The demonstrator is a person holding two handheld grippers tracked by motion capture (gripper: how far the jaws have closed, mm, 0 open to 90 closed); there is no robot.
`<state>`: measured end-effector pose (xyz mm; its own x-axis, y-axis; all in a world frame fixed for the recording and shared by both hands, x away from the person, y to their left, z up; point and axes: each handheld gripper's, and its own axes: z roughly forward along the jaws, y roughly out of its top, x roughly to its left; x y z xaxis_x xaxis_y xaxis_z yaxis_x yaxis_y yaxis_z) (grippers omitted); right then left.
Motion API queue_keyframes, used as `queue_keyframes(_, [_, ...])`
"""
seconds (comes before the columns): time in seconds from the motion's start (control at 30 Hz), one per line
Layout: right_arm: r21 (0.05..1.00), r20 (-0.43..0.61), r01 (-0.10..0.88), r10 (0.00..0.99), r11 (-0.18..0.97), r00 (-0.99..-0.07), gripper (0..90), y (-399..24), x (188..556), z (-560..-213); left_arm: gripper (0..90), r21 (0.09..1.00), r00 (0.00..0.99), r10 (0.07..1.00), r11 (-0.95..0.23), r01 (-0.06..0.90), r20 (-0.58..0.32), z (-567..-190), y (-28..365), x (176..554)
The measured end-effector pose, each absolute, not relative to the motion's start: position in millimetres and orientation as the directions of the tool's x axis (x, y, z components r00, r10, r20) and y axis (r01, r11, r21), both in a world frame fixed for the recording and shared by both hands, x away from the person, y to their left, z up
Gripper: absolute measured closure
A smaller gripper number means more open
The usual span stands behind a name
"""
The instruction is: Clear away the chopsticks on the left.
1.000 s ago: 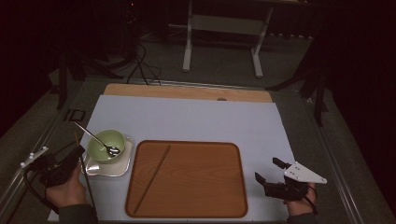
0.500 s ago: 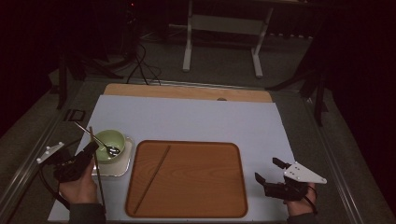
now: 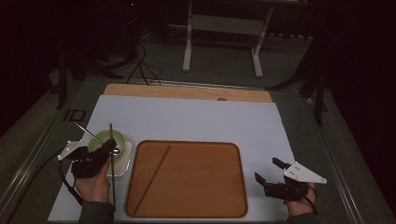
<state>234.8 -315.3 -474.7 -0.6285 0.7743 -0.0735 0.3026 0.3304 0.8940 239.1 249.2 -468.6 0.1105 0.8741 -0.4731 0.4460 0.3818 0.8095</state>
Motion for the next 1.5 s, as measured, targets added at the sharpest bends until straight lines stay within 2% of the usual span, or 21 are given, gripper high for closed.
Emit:
queue_keyframes(0.13, [0.894,-0.074,0.302,0.772,0.332,-0.631,14.1,-315,235,-475,86.0,0.822,0.167,0.874,0.343,0.454,-0.457,-473,238,244])
queue_keyframes(0.37, [0.893,-0.073,0.304,0.773,0.332,-0.63,14.1,-315,235,-475,86.0,0.823,0.193,0.871,0.324,0.468,-0.452,-481,226,249])
queue_keyframes(0.63, [0.893,-0.073,0.304,0.773,0.332,-0.63,14.1,-315,235,-474,86.0,0.819,0.17,0.878,0.326,0.472,-0.447,-495,213,251])
queue_keyframes(0.87, [0.893,-0.073,0.304,0.773,0.332,-0.63,14.1,-315,235,-474,85.8,0.828,0.196,0.893,0.266,0.494,-0.404,-503,201,255])
queue_keyframes(1.13, [0.893,-0.073,0.304,0.773,0.332,-0.631,14.1,-315,235,-474,85.2,0.821,0.202,0.895,0.25,0.513,-0.399,-509,198,257])
queue_keyframes(1.5, [0.894,-0.073,0.303,0.773,0.331,-0.63,14.1,-316,235,-474,83.4,0.833,0.219,0.926,0.15,0.533,-0.307,-511,187,260])
